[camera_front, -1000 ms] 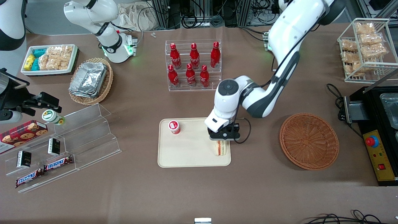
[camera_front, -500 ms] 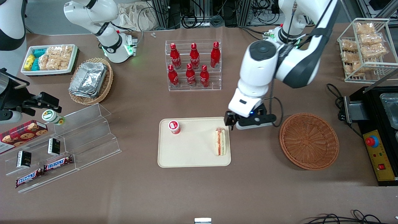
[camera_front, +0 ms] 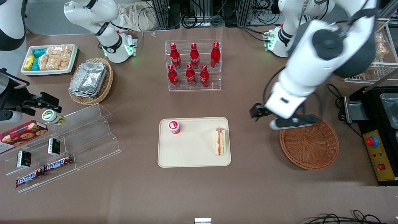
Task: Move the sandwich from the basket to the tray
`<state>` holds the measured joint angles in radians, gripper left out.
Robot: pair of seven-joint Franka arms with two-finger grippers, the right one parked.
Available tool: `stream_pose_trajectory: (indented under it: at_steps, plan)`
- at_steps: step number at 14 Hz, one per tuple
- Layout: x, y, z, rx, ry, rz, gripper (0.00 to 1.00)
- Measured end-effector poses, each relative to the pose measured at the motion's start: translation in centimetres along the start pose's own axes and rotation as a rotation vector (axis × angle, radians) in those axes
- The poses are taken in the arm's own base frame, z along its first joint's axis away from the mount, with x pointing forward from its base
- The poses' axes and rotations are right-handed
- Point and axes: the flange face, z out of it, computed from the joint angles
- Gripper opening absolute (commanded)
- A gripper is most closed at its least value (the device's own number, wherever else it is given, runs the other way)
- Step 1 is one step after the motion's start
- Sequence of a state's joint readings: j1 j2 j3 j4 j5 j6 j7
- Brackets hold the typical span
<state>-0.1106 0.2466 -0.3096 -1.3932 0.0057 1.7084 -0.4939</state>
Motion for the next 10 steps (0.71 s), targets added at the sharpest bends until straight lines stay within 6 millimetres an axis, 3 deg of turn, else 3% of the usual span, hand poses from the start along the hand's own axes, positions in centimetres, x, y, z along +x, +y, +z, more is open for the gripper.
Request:
stream_pose_trajectory:
  at_steps: [3,7,10]
  plan:
    - [-1.0,-6.2,-4.4,0.064,-0.071,0.032,1.00]
    - [-1.8,-14.8,-7.9,0.097,-0.139,0.106,1.00]
    - [-1.9,-16.0,-8.7,0.095,-0.131,0.121,1.00]
